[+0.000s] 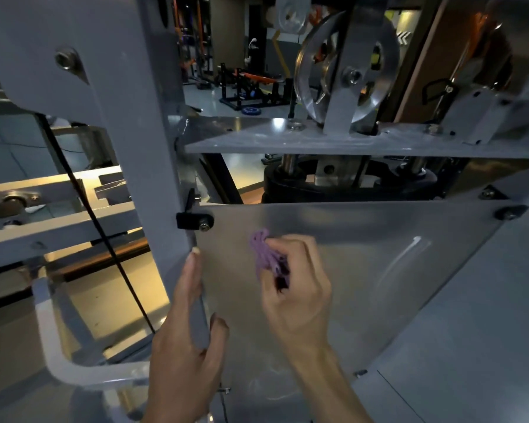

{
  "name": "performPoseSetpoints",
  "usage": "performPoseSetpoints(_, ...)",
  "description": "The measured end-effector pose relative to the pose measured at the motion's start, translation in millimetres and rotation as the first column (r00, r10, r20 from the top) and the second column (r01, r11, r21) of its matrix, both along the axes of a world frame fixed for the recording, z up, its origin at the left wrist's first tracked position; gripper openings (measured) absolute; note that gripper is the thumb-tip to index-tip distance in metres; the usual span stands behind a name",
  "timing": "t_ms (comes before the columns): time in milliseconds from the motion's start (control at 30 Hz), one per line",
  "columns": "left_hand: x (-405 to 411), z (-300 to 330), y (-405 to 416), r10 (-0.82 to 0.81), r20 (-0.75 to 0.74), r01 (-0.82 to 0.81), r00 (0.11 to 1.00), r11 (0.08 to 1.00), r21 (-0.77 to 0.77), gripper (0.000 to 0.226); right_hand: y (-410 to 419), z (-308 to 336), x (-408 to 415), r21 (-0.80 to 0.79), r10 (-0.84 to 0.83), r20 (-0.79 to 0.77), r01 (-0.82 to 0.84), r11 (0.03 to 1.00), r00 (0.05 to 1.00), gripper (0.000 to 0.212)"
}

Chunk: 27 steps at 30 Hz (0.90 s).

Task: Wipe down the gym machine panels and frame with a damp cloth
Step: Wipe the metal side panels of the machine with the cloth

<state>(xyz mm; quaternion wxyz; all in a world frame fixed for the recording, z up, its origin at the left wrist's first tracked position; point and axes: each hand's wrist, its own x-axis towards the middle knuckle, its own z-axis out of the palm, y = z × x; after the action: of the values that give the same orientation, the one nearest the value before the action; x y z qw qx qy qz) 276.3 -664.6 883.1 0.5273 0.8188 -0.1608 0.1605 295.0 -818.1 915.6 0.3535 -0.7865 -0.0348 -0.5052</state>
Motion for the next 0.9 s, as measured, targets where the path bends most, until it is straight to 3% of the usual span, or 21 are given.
performPoseSetpoints(167,-3,1,-5,0.037,-0.005,-0.036,0.999,0.999,0.034,0.101,-1,-1,6,-0.099,0.073,-0.05,-0.077,0.992,0.996,0.016)
performPoseSetpoints(400,-10,7,-17,0.06,-0.028,-0.056,0.998,0.991,0.122,0.113,-59,1,-18,0.033,-0.124,0.003,0.123,0.992,0.992,0.016)
performPoseSetpoints(567,-10,9,-15,0.074,0.008,-0.074,0.997,0.986,0.148,0.105,-19,1,-1,-0.051,0.045,-0.029,-0.046,0.998,0.999,0.014)
performPoseSetpoints(700,-12,8,-12,0.058,0.001,-0.057,0.998,0.99,0.129,0.1,-18,6,0,-0.107,0.082,-0.041,-0.086,0.991,0.996,0.013)
performPoseSetpoints(900,-9,4,-19,0.082,0.045,-0.088,0.996,0.983,0.161,0.103,-83,7,-26,0.038,-0.157,-0.001,0.157,0.987,0.988,0.015)
